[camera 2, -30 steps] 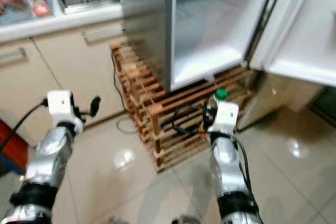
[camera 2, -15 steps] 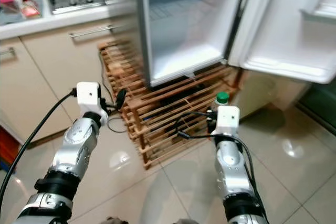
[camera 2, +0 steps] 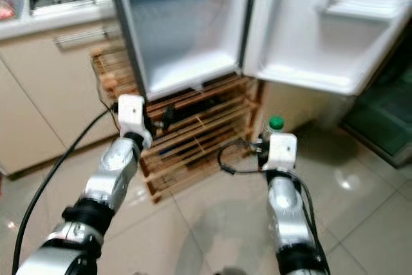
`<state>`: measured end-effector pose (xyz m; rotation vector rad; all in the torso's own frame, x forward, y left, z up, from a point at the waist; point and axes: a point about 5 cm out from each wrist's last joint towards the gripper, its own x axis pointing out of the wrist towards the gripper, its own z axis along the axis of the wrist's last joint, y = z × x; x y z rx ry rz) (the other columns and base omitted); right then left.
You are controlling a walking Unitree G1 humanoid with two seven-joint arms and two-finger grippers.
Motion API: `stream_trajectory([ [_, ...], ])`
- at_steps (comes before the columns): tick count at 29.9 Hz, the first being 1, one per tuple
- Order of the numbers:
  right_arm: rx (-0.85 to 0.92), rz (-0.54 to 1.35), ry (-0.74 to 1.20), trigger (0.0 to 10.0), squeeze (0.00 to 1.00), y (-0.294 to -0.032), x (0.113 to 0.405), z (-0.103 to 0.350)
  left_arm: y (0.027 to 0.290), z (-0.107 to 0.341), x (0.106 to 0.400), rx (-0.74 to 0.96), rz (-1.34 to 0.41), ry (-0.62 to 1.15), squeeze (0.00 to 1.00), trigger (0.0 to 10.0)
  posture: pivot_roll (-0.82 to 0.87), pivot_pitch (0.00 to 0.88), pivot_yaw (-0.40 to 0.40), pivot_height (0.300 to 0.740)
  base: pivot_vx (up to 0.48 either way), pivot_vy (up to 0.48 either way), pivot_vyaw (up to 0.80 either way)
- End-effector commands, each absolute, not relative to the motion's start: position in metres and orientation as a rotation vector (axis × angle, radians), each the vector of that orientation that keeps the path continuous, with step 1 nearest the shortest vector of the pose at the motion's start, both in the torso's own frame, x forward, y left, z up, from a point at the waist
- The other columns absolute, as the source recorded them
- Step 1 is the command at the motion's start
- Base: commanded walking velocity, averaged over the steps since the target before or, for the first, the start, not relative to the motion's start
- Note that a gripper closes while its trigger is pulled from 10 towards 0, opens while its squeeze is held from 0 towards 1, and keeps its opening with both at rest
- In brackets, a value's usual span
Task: Restocking fridge
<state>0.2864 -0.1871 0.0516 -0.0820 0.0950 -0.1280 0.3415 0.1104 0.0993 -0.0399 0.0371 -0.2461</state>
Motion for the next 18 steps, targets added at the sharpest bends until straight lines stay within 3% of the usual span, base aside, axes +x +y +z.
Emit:
stream_trajectory([
  [1, -0.080, -0.116, 0.028, 10.0, 0.00, -0.181, 0.288, 0.062, 0.113, 0.106, 0.343, -0.042, -0.272, 0.002, 0.00, 10.0, -0.21, 0.000, 0.052, 0.740, 0.390, 0.000, 0.00],
  [6, -0.078, -0.141, 0.050, 10.0, 0.00, -0.184, 0.284, 0.057, 0.116, 0.110, 0.347, -0.043, -0.250, -0.008, 0.00, 10.0, -0.21, 0.000, 0.051, 0.740, 0.480, 0.000, 0.00],
  [11, -0.081, -0.128, 0.058, 10.0, 0.00, -0.182, 0.288, 0.057, 0.118, 0.111, 0.348, -0.060, -0.240, -0.011, 0.00, 10.0, -0.20, 0.000, 0.052, 0.740, 0.480, 0.000, -0.65],
  [18, -0.085, -0.117, 0.044, 10.0, 0.00, -0.181, 0.294, 0.063, 0.121, 0.115, 0.349, -0.064, -0.230, -0.025, 0.00, 10.0, -0.19, 0.000, 0.045, 0.740, 0.480, 0.000, 0.00],
])
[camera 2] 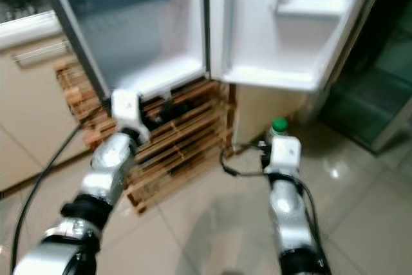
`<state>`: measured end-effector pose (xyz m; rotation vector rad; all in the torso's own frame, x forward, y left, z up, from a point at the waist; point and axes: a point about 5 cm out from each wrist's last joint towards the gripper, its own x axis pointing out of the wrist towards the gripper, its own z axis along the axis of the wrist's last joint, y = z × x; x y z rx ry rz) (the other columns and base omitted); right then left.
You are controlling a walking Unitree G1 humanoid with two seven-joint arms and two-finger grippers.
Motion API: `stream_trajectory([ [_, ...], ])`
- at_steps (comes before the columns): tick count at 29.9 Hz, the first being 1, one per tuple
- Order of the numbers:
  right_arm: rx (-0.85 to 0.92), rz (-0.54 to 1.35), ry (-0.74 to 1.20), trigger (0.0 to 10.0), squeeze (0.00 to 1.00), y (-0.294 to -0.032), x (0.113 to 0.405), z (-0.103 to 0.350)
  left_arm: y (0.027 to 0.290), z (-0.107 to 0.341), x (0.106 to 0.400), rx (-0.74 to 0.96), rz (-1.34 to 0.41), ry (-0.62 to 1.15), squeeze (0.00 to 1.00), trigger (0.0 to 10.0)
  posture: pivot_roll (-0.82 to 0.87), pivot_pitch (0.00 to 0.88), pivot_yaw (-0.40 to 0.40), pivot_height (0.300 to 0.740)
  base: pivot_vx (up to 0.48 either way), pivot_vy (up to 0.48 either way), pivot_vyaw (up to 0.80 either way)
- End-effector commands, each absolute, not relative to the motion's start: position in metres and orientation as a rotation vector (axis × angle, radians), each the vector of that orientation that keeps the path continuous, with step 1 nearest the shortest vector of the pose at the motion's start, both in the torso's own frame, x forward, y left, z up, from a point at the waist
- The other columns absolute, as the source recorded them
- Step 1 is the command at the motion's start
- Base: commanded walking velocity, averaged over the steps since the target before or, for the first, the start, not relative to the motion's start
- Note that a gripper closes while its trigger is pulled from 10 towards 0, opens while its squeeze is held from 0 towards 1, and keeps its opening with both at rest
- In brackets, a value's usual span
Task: Restocking fridge
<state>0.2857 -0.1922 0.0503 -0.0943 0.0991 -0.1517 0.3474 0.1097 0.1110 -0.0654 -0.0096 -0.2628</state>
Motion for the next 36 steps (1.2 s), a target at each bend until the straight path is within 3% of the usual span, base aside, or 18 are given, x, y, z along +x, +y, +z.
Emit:
stream_trajectory([
  [1, -0.085, -0.117, 0.044, 10.0, 0.00, -0.181, 0.294, 0.063, 0.121, 0.115, 0.349, -0.064, -0.230, -0.025, 0.00, 10.0, -0.19, 0.000, 0.045, 0.740, 0.480, 0.000, 0.00],
  [26, -0.138, -0.110, -0.062, 10.0, 0.00, -0.181, 0.311, 0.088, 0.117, 0.119, 0.351, -0.051, -0.260, -0.040, 0.00, 10.0, -0.18, 0.000, 0.046, 0.740, 0.480, 0.000, 0.00],
  [36, -0.311, -0.086, -0.329, 10.0, 0.00, -0.175, 0.327, 0.149, 0.110, 0.128, 0.350, -0.060, -0.307, -0.085, 0.00, 10.0, -0.18, 0.000, 0.052, 0.740, 0.336, 0.000, 0.00],
])
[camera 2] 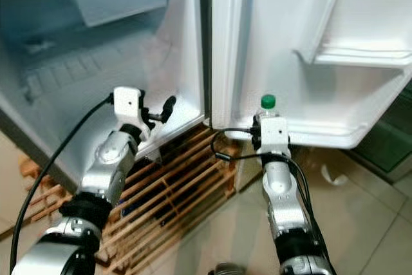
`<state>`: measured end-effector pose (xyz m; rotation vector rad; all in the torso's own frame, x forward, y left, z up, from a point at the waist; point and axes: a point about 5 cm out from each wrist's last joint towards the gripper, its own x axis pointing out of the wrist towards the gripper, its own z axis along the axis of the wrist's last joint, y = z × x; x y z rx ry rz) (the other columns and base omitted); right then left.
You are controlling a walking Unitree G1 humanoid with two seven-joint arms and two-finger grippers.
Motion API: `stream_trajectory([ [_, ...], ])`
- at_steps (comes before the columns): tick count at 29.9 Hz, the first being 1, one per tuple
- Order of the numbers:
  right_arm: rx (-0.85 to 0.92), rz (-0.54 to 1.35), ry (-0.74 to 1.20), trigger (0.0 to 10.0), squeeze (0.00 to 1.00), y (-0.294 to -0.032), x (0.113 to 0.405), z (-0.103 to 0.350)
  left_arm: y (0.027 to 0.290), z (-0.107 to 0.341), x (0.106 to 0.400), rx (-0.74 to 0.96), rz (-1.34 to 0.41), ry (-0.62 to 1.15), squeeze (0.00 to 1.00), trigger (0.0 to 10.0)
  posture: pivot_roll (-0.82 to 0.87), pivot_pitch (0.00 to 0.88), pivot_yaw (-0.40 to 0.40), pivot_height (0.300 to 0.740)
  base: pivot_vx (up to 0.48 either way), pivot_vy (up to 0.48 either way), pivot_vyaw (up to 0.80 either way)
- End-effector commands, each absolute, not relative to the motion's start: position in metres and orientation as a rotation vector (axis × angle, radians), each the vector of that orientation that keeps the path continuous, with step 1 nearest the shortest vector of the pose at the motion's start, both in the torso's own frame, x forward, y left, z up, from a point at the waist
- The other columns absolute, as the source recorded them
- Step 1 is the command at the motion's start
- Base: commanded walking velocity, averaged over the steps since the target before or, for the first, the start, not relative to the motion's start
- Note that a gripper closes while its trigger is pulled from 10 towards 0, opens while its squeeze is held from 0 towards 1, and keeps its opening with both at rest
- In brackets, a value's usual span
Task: Restocking fridge
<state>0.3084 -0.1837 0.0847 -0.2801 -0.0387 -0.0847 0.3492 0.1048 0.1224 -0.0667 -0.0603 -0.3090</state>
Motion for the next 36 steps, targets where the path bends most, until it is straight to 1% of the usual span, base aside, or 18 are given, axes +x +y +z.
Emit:
stream_trajectory([
  [1, -0.336, -0.082, -0.351, 10.0, 0.00, -0.175, 0.329, 0.154, 0.109, 0.129, 0.349, -0.063, -0.315, -0.094, 0.00, 10.0, -0.18, 0.000, 0.055, 0.740, 0.000, 0.000, 0.00],
  [6, -0.377, -0.070, -0.417, 10.0, 0.00, -0.173, 0.331, 0.169, 0.107, 0.131, 0.345, -0.082, -0.341, -0.113, 0.00, 10.0, -0.17, 0.000, 0.063, 0.740, 0.000, 0.000, 0.00],
  [10, -0.382, -0.048, -0.474, 10.0, 0.00, -0.164, 0.332, 0.183, 0.110, 0.132, 0.342, -0.077, -0.351, -0.115, 0.00, 10.0, -0.15, 0.000, 0.075, 0.740, 0.000, 0.000, 0.00],
  [16, -0.484, -0.026, -0.528, 10.0, 0.00, -0.161, 0.337, 0.188, 0.114, 0.136, 0.344, -0.074, -0.344, -0.120, 0.00, 10.0, -0.15, 0.000, 0.092, 0.740, 0.000, 0.000, 0.00],
  [20, -0.556, -0.002, -0.533, 10.0, 0.00, -0.160, 0.341, 0.182, 0.117, 0.138, 0.343, -0.068, -0.340, -0.134, 0.00, 10.0, -0.14, 0.000, 0.103, 0.740, 0.000, 0.000, 0.00],
  [24, -0.658, 0.042, -0.495, 10.0, 0.00, -0.154, 0.346, 0.161, 0.122, 0.145, 0.338, -0.032, -0.348, -0.172, 0.00, 10.0, -0.11, 0.000, 0.137, 0.740, 0.000, 0.000, 0.00],
  [26, -0.675, 0.043, -0.465, 10.0, 0.00, -0.152, 0.347, 0.151, 0.124, 0.148, 0.336, -0.012, -0.358, -0.189, 0.00, 10.0, -0.09, 0.000, 0.146, 0.740, 0.000, 0.000, 0.00],
  [28, -0.662, 0.036, -0.440, 10.0, 0.00, -0.152, 0.348, 0.146, 0.124, 0.150, 0.336, -0.001, -0.364, -0.195, 0.00, 10.0, -0.09, 0.000, 0.153, 0.740, 0.000, 0.000, 0.00],
  [30, -0.579, 0.017, -0.379, 10.0, 0.00, -0.150, 0.350, 0.137, 0.126, 0.152, 0.336, 0.015, -0.371, -0.198, 0.00, 10.0, -0.09, 0.000, 0.163, 0.740, 0.000, 0.000, 0.00],
  [36, -0.386, -0.015, -0.297, 10.0, 0.00, -0.145, 0.354, 0.127, 0.125, 0.155, 0.336, 0.023, -0.384, -0.194, 0.00, 10.0, -0.09, 0.000, 0.179, 0.740, 0.000, 0.000, 0.00],
])
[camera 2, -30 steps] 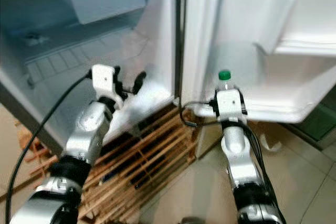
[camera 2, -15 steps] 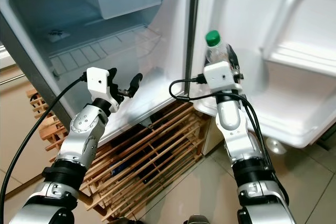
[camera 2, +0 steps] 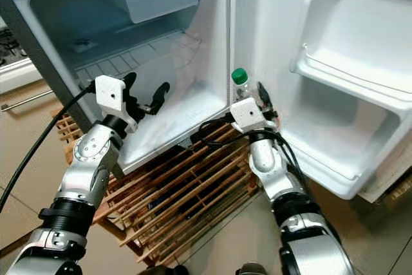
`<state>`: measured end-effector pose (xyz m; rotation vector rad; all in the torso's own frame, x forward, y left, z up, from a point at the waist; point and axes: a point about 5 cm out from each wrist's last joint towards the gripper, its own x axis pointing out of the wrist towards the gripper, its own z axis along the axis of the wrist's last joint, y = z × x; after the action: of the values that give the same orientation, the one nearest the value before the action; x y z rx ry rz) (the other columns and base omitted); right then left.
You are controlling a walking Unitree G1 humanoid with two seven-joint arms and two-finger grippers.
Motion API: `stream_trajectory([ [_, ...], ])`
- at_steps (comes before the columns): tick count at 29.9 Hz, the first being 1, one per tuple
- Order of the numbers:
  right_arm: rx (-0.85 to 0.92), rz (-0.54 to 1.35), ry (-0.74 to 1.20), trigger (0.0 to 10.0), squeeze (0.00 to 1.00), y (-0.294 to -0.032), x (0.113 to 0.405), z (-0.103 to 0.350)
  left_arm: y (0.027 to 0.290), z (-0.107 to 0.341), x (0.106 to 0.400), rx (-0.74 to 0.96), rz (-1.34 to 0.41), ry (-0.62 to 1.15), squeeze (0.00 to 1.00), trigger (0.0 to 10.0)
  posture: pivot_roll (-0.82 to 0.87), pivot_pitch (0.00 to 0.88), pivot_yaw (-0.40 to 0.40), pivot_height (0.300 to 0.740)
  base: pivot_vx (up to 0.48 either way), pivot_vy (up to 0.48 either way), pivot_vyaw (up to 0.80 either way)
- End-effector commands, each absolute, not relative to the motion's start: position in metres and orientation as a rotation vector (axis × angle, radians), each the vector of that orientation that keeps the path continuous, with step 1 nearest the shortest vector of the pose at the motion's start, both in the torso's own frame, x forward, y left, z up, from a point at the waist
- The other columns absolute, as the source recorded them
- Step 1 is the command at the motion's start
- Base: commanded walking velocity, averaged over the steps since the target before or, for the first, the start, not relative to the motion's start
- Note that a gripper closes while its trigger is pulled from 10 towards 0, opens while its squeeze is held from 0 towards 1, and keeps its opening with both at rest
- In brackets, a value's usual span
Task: Restocking fridge
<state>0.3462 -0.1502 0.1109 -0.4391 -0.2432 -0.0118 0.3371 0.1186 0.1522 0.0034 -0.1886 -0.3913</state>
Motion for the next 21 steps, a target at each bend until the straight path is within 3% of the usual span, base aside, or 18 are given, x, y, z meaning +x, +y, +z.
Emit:
stream_trajectory([
  [1, -0.343, -0.028, -0.277, 10.0, 0.00, -0.146, 0.355, 0.125, 0.124, 0.155, 0.336, 0.028, -0.390, -0.196, 0.00, 10.0, -0.09, 0.000, 0.180, 0.740, 0.000, 0.000, 0.00],
  [7, -0.192, -0.079, -0.236, 10.0, 0.00, -0.152, 0.360, 0.126, 0.122, 0.158, 0.336, 0.036, -0.404, -0.201, 0.00, 10.0, -0.10, 0.000, 0.192, 0.740, 0.000, 0.000, 0.00],
  [11, -0.324, -0.058, -0.376, 10.0, 0.00, -0.149, 0.364, 0.147, 0.120, 0.159, 0.336, 0.041, -0.411, -0.207, 0.00, 10.0, -0.10, 0.000, 0.192, 0.740, 0.000, 0.000, 0.00],
  [21, -0.529, -0.046, -0.379, 10.0, 0.00, -0.154, 0.366, 0.145, 0.122, 0.159, 0.335, 0.046, -0.407, -0.213, 0.00, 10.0, -0.08, 0.000, 0.179, 0.740, 0.000, 0.000, 0.00],
])
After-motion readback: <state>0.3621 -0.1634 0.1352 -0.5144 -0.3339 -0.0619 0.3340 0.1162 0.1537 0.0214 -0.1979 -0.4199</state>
